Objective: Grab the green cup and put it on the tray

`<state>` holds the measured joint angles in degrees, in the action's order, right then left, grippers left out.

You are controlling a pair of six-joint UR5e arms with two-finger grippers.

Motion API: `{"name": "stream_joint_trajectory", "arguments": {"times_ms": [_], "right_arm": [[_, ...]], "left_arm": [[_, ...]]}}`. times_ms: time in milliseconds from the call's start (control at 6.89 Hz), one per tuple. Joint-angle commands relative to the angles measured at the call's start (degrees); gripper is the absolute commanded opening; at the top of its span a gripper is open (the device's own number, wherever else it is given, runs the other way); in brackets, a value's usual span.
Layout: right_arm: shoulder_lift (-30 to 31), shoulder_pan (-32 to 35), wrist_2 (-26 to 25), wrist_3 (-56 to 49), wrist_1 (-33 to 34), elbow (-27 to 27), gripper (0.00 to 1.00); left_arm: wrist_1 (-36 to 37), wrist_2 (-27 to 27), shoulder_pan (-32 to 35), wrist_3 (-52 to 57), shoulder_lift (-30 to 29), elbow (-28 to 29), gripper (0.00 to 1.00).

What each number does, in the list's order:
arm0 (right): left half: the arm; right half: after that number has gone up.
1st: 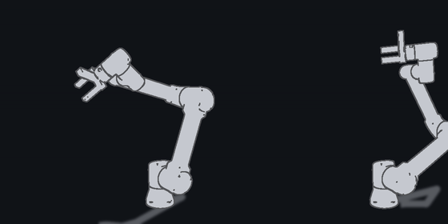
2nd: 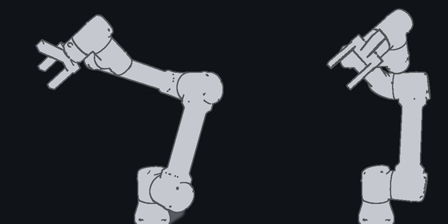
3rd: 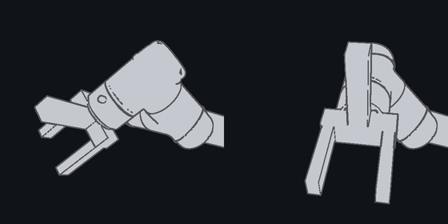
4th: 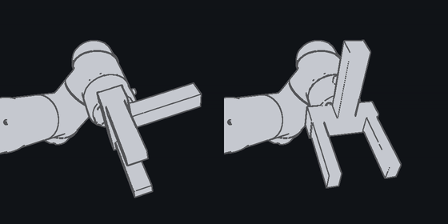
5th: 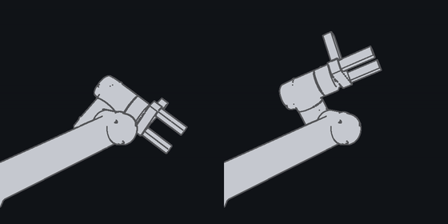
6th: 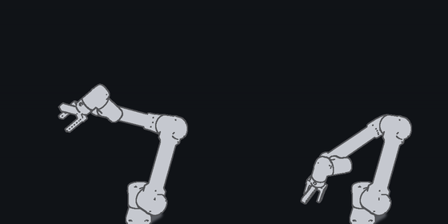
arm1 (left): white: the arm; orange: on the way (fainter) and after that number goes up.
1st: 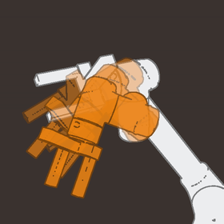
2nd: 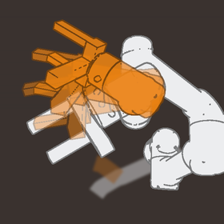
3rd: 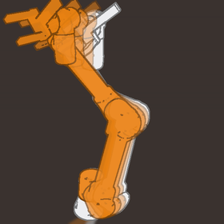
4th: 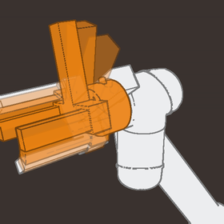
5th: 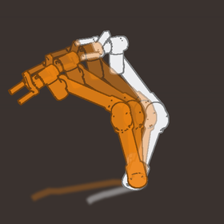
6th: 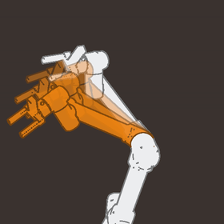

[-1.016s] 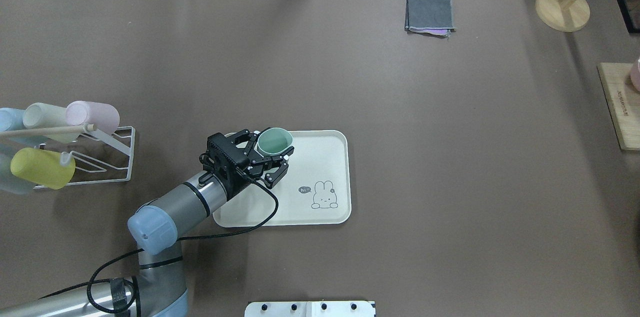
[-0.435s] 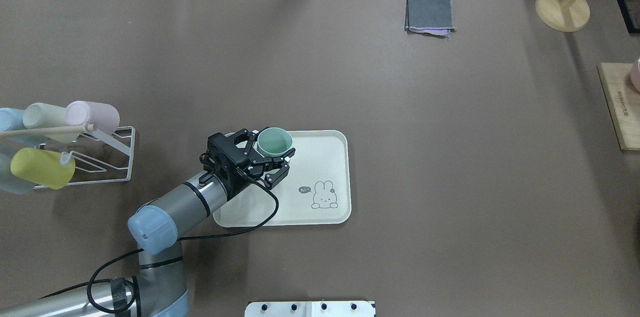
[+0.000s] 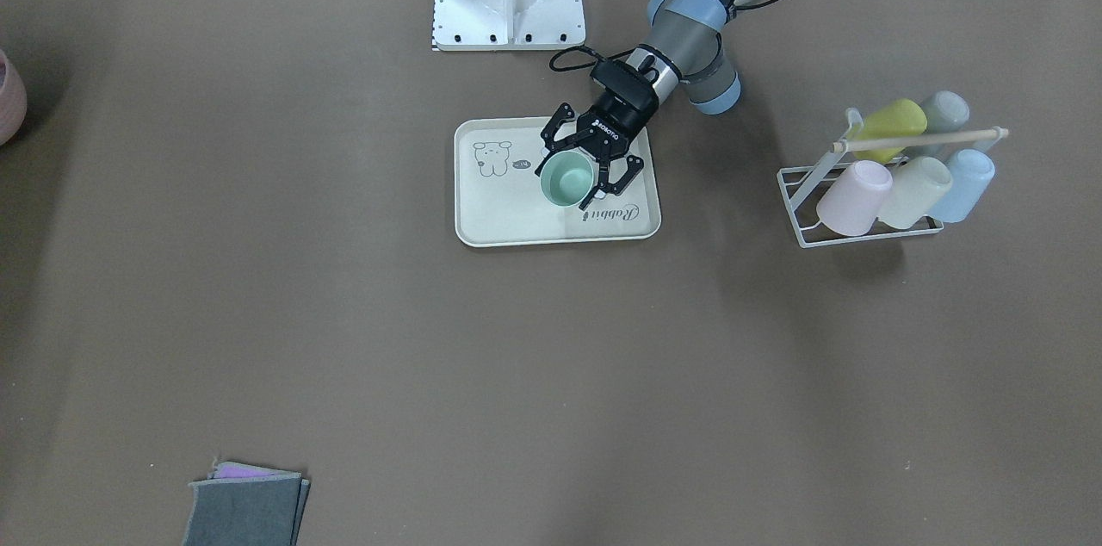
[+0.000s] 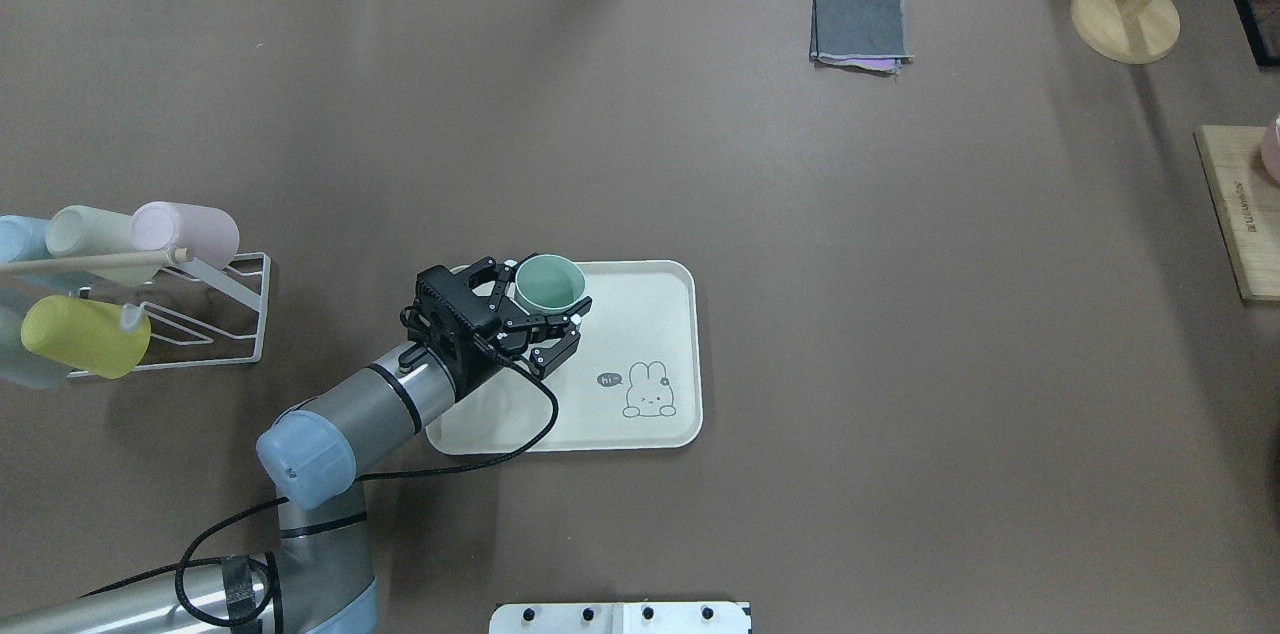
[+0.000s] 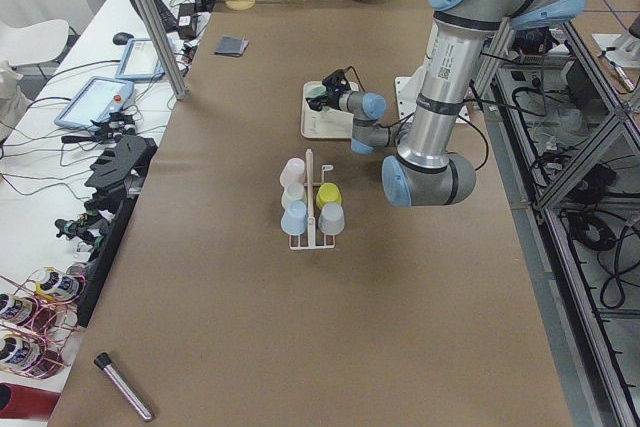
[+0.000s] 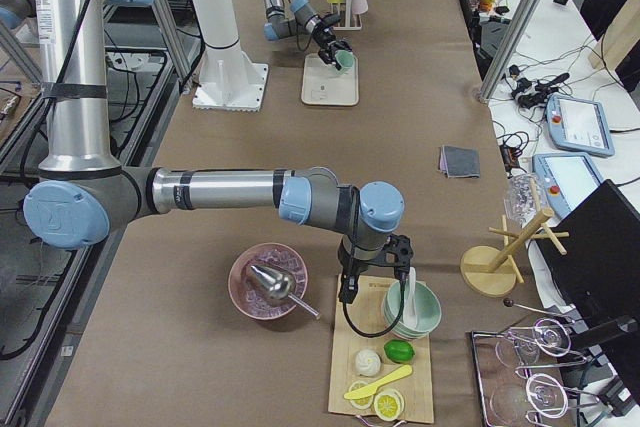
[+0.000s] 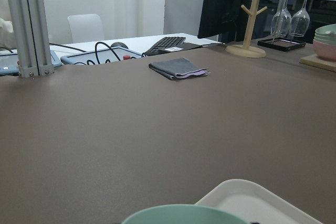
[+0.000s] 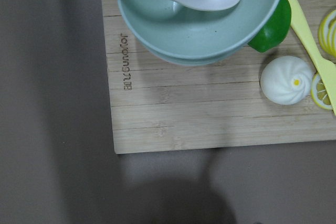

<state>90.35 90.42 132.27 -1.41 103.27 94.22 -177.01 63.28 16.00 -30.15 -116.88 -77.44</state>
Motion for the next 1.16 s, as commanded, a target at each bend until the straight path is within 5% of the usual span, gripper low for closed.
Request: {"name": "stream_joint_trajectory", "arguments": {"times_ms": [0,1016], "right_arm": [[0.0,0.02,0.0,0.0,0.0,0.0,0.99],[0.0,0.11,0.09,0.0,0.0,0.0,1.0]], "left_arm": [[0.0,0.09,0.0,0.0,-0.01,0.01,0.83],[0.26,0.09,0.0,0.26,0.16,0.44,0.87]]}}
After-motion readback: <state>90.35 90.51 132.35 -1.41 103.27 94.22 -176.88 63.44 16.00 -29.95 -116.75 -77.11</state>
